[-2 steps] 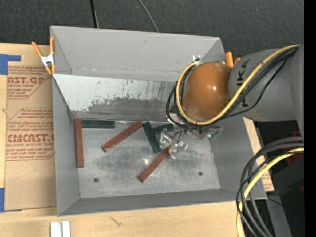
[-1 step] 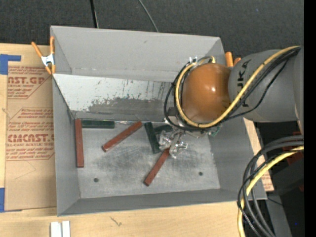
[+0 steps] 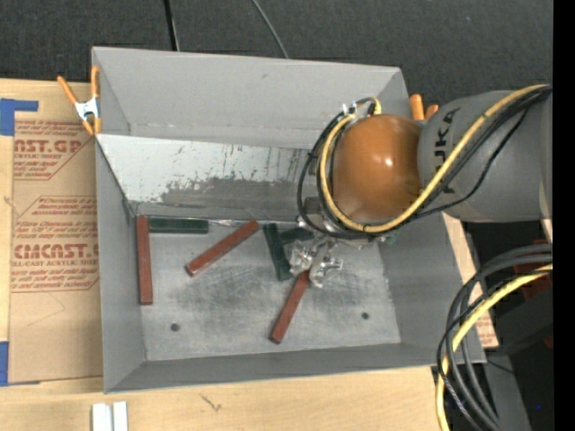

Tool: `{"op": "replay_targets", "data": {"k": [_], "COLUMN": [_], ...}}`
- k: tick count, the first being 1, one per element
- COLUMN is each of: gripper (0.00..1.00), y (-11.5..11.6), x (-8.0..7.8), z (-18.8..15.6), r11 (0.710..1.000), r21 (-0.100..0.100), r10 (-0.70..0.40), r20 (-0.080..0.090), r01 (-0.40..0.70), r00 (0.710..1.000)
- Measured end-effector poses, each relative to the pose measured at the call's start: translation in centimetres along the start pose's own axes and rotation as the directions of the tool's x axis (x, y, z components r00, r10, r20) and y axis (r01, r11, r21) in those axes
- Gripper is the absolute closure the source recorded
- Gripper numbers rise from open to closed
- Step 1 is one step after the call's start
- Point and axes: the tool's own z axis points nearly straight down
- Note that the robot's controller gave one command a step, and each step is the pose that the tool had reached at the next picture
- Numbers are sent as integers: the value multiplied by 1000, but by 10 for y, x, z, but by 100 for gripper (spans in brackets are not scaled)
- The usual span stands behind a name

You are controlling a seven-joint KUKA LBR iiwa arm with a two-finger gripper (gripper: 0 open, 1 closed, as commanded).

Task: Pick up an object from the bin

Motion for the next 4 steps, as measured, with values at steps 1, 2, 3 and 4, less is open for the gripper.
{"op": "replay_targets", "data": {"k": [1,2,3,4], "gripper": [100,100,100,100], "y": [5,3,3,4], "x": [2,1,0,0], "z": [-8,-28,-38,-51], "r11": [1000,997,996,999], "r21": [-24,-22,-22,-23], "r10": [9,77,90,34], "r20": [-12,-12,-13,-12], "r01": [-9,-77,-90,-35], "r00": [1000,997,996,999]}}
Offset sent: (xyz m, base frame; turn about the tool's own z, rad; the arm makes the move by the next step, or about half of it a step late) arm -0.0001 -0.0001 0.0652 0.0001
